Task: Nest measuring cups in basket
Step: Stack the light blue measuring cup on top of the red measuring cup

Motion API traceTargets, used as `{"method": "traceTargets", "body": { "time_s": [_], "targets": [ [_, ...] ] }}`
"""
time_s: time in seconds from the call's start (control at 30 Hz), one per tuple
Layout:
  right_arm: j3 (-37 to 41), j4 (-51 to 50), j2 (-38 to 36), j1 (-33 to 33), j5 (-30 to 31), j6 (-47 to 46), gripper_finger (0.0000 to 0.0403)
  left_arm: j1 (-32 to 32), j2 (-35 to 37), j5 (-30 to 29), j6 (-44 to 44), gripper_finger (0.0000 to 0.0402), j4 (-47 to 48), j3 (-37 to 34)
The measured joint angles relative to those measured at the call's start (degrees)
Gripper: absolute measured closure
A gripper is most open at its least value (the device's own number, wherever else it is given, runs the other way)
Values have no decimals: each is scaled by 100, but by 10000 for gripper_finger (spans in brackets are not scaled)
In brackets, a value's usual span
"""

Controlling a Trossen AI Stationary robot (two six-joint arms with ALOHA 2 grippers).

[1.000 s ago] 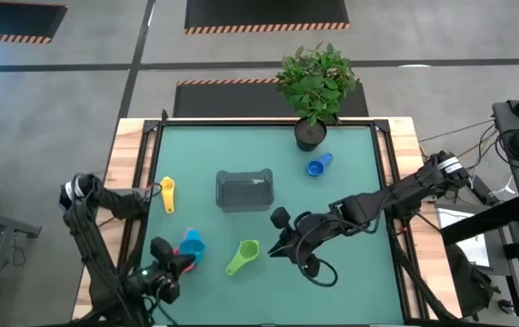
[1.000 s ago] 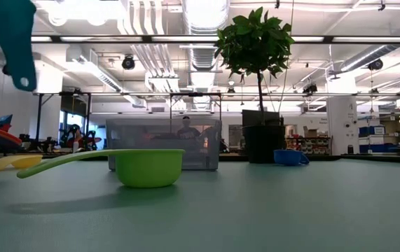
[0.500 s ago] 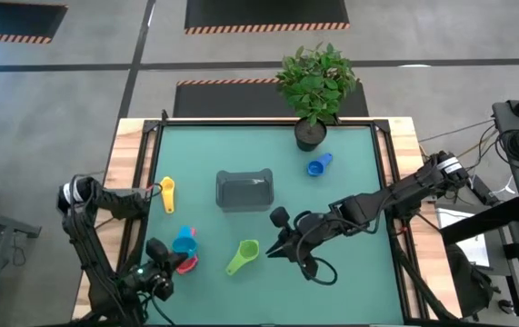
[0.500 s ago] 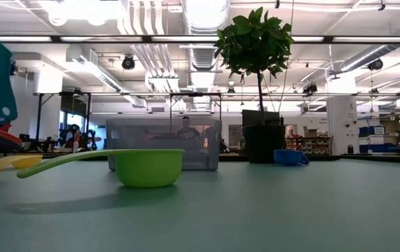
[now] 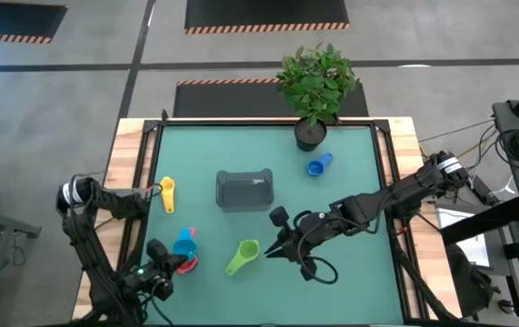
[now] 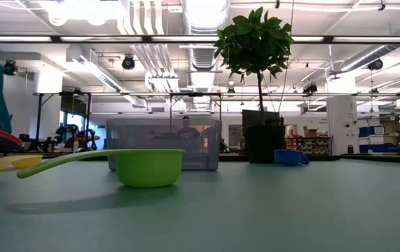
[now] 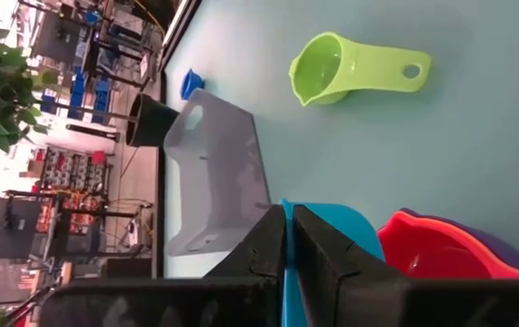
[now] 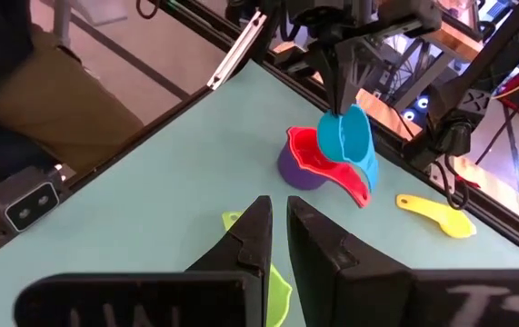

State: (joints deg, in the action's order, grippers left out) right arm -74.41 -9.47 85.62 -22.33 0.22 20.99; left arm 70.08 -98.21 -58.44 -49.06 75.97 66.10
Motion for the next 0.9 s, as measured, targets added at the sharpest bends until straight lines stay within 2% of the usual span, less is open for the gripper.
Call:
{"method": "traceTargets", "body": {
  "time_s": [0.43, 0.7, 0.9],
  "targets": [
    [0, -4, 0, 0, 16, -43, 376, 0, 0, 95, 52, 399, -102, -100],
    [0, -7, 0, 0, 12, -43, 376, 0, 0, 112, 38, 377, -146, -100],
    [0, -15, -2, 0, 8, -43, 376, 0, 0, 383, 31, 364, -183, -100]
  ]
}}
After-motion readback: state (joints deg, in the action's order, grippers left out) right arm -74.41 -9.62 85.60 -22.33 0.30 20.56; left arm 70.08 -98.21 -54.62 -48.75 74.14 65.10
